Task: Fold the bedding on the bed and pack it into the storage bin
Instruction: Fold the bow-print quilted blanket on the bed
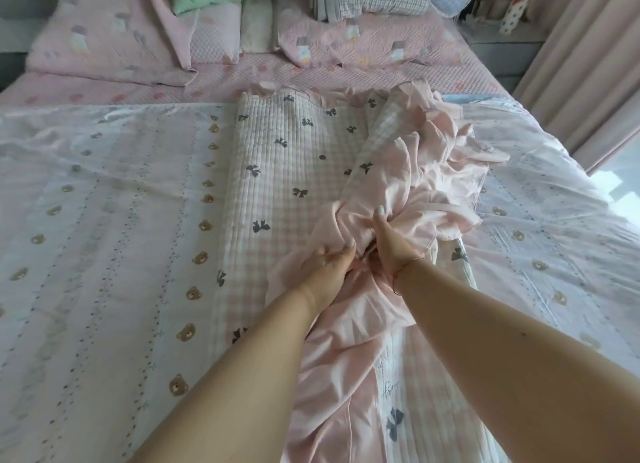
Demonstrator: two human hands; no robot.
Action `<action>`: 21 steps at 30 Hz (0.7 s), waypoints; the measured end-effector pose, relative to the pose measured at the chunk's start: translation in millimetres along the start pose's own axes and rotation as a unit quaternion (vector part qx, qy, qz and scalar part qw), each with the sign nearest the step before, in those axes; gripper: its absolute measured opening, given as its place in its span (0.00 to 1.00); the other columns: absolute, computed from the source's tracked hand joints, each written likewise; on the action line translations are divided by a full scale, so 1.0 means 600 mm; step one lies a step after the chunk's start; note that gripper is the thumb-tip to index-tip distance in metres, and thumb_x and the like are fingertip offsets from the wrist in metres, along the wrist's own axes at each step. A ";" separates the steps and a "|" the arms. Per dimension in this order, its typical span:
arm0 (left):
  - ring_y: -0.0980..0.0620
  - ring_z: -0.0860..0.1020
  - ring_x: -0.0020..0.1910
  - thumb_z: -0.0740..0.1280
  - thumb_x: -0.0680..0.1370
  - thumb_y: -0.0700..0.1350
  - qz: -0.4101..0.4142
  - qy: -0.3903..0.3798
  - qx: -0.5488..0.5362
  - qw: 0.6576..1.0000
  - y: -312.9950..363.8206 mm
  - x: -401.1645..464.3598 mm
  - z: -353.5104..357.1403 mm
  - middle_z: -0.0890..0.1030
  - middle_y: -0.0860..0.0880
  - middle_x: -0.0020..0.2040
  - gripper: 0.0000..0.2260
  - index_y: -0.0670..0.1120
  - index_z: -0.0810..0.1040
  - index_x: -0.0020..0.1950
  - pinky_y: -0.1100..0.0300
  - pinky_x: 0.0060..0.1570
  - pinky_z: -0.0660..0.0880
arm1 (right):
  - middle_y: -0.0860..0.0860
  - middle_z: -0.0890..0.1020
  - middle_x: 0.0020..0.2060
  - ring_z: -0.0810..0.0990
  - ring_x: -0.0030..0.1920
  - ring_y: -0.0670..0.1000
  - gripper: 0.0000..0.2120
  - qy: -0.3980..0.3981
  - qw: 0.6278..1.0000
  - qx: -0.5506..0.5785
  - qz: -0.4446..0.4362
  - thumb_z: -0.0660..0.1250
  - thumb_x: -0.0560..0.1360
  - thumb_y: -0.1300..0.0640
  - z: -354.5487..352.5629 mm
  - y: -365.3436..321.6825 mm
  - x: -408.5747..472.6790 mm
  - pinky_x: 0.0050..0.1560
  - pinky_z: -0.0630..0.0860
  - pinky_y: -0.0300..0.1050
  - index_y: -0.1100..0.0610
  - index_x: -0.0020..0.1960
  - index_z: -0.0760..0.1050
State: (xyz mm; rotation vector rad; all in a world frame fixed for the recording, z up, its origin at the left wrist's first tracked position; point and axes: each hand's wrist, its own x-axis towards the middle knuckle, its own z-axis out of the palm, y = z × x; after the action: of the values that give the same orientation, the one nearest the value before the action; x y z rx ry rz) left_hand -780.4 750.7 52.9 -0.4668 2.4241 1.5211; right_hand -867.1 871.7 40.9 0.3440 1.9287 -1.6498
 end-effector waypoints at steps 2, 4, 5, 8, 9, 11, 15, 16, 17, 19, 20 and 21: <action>0.52 0.75 0.62 0.48 0.65 0.79 -0.020 -0.058 -0.001 0.998 0.009 0.015 0.009 0.78 0.54 0.62 0.34 0.61 0.85 0.45 0.54 0.68 0.65 | 0.62 0.79 0.55 0.78 0.56 0.60 0.32 -0.034 0.999 0.026 0.018 0.49 0.72 0.26 0.000 -0.009 -0.016 0.43 0.72 0.46 0.45 0.59 0.77; 0.47 0.78 0.57 0.53 0.61 0.80 -0.043 -0.076 -0.026 0.996 0.008 0.035 0.020 0.82 0.52 0.57 0.32 0.60 0.85 0.41 0.48 0.65 0.70 | 0.60 0.77 0.48 0.78 0.58 0.60 0.34 -0.064 0.997 0.049 0.020 0.44 0.77 0.31 -0.008 -0.014 -0.010 0.40 0.71 0.44 0.52 0.66 0.72; 0.46 0.79 0.54 0.55 0.62 0.78 -0.045 -0.068 -0.036 0.996 0.009 0.041 0.023 0.84 0.52 0.54 0.31 0.59 0.85 0.42 0.47 0.63 0.72 | 0.58 0.77 0.47 0.79 0.55 0.59 0.35 -0.087 0.994 0.062 0.015 0.42 0.77 0.32 -0.012 -0.018 -0.010 0.39 0.72 0.45 0.54 0.67 0.71; 0.51 0.78 0.58 0.55 0.71 0.73 -0.050 -0.037 0.025 0.998 0.005 0.058 0.031 0.83 0.53 0.55 0.28 0.57 0.83 0.54 0.57 0.61 0.71 | 0.59 0.79 0.44 0.80 0.44 0.55 0.36 -0.063 0.995 0.077 -0.016 0.41 0.79 0.35 -0.025 -0.033 -0.005 0.36 0.73 0.45 0.61 0.58 0.74; 0.49 0.76 0.61 0.52 0.73 0.72 -0.050 -0.037 0.085 0.994 0.002 0.065 0.033 0.81 0.52 0.60 0.29 0.57 0.80 0.61 0.58 0.61 0.68 | 0.60 0.80 0.45 0.80 0.46 0.56 0.35 -0.037 0.995 0.082 -0.037 0.41 0.79 0.36 -0.030 -0.035 -0.003 0.37 0.75 0.45 0.63 0.55 0.75; 0.44 0.67 0.70 0.46 0.75 0.72 -0.025 -0.070 0.224 0.972 0.003 0.073 0.040 0.72 0.48 0.70 0.31 0.59 0.72 0.70 0.53 0.69 0.60 | 0.60 0.81 0.44 0.81 0.47 0.57 0.34 0.017 0.992 0.100 -0.074 0.45 0.80 0.36 -0.040 -0.034 0.002 0.40 0.78 0.46 0.63 0.48 0.77; 0.41 0.65 0.70 0.40 0.72 0.72 0.003 -0.077 0.372 0.925 -0.015 0.088 0.057 0.73 0.44 0.68 0.39 0.50 0.75 0.67 0.46 0.69 0.59 | 0.57 0.83 0.35 0.82 0.40 0.56 0.32 0.102 0.984 0.093 -0.116 0.50 0.79 0.38 -0.052 -0.017 0.012 0.46 0.79 0.50 0.60 0.37 0.79; 0.40 0.70 0.65 0.44 0.75 0.70 0.015 -0.053 0.367 0.929 -0.020 0.093 0.054 0.77 0.42 0.63 0.36 0.47 0.78 0.63 0.47 0.66 0.65 | 0.56 0.83 0.35 0.82 0.39 0.56 0.31 0.125 0.980 0.076 -0.135 0.51 0.79 0.38 -0.054 -0.012 0.012 0.47 0.78 0.51 0.58 0.36 0.80; 0.40 0.74 0.61 0.48 0.77 0.68 0.023 -0.031 0.343 0.938 -0.021 0.094 0.046 0.79 0.41 0.59 0.32 0.46 0.80 0.59 0.49 0.61 0.69 | 0.54 0.83 0.34 0.81 0.38 0.54 0.30 0.151 0.975 0.057 -0.155 0.51 0.79 0.39 -0.055 -0.009 0.010 0.47 0.76 0.51 0.55 0.35 0.80; 0.40 0.78 0.55 0.54 0.79 0.64 0.030 0.004 0.255 0.966 -0.017 0.094 0.021 0.82 0.40 0.54 0.27 0.45 0.81 0.56 0.52 0.55 0.73 | 0.48 0.80 0.32 0.78 0.37 0.50 0.27 0.201 0.960 0.037 -0.191 0.51 0.79 0.39 -0.057 -0.006 0.005 0.49 0.74 0.53 0.51 0.35 0.79; 0.40 0.79 0.55 0.55 0.80 0.62 0.025 0.027 0.202 0.979 -0.014 0.094 0.006 0.82 0.39 0.53 0.26 0.43 0.82 0.56 0.53 0.54 0.74 | 0.47 0.79 0.33 0.78 0.40 0.50 0.25 0.217 0.954 0.034 -0.204 0.50 0.78 0.38 -0.058 -0.006 0.005 0.52 0.75 0.54 0.50 0.36 0.78; 0.40 0.79 0.54 0.56 0.81 0.59 0.003 0.057 0.156 0.986 -0.014 0.097 -0.015 0.82 0.38 0.53 0.25 0.41 0.82 0.56 0.54 0.54 0.74 | 0.47 0.79 0.35 0.78 0.43 0.51 0.23 0.231 0.949 0.028 -0.212 0.50 0.76 0.38 -0.059 -0.008 0.005 0.56 0.74 0.55 0.49 0.37 0.77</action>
State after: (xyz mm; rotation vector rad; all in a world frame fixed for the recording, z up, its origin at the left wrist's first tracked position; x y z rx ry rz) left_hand -830.8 731.1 28.4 -0.4937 2.6883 1.1133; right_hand -881.1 904.5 45.6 0.3840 2.4368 -2.0390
